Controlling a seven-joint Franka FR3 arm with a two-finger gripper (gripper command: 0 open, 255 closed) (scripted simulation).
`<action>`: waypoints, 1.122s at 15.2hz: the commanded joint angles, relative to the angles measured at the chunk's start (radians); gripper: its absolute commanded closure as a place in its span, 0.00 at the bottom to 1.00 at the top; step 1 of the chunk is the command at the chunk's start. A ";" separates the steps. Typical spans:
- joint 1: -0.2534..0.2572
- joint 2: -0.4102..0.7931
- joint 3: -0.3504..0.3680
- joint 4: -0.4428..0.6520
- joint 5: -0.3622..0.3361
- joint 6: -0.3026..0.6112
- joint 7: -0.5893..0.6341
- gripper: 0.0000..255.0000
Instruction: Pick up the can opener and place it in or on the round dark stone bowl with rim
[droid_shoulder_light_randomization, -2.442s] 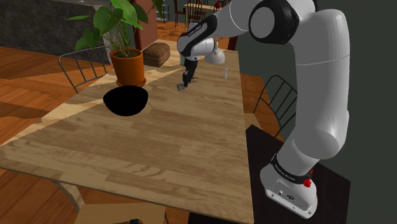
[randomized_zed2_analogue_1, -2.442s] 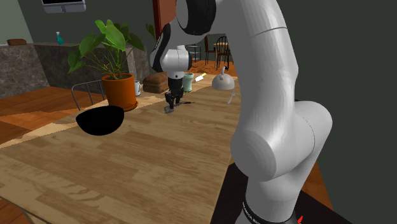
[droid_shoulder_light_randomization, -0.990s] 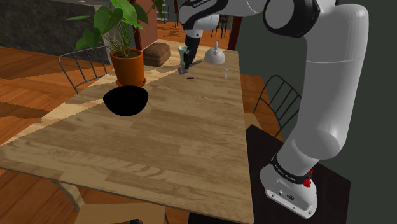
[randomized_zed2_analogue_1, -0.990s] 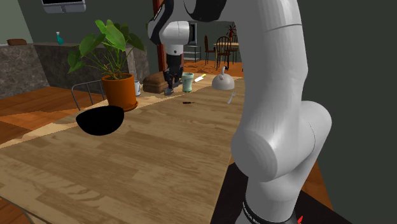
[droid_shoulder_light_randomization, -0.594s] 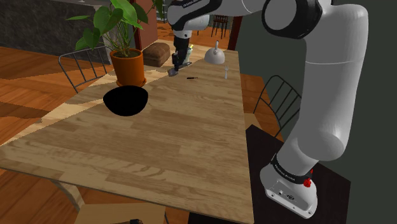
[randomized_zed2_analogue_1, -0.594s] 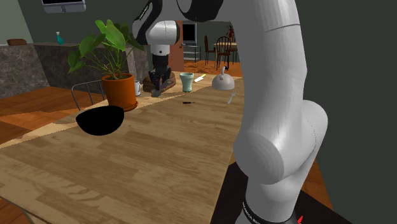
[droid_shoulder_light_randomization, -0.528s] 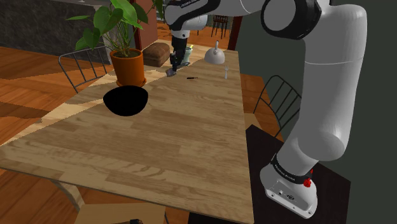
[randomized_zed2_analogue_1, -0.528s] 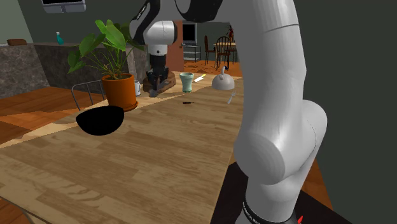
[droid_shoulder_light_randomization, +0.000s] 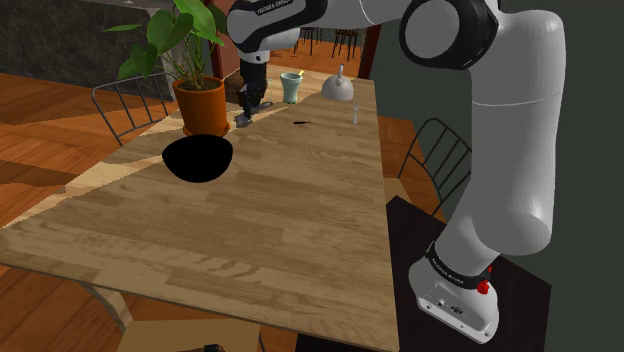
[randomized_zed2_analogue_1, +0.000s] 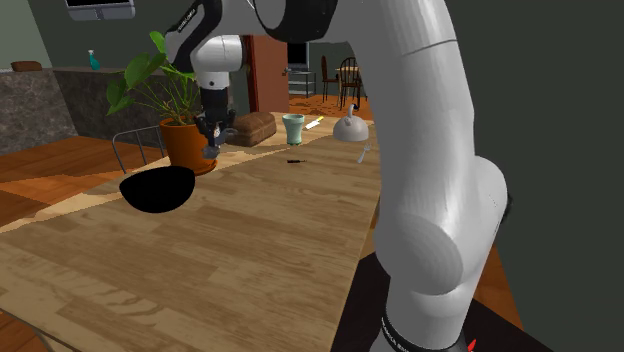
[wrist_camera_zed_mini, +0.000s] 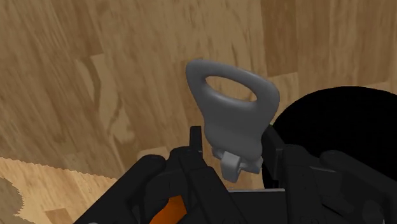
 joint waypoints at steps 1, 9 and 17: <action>0.029 0.034 0.011 0.056 -0.005 -0.019 0.047 1.00; 0.128 0.181 0.044 0.293 -0.023 -0.103 0.200 1.00; 0.171 0.291 0.057 0.422 -0.028 -0.121 0.265 1.00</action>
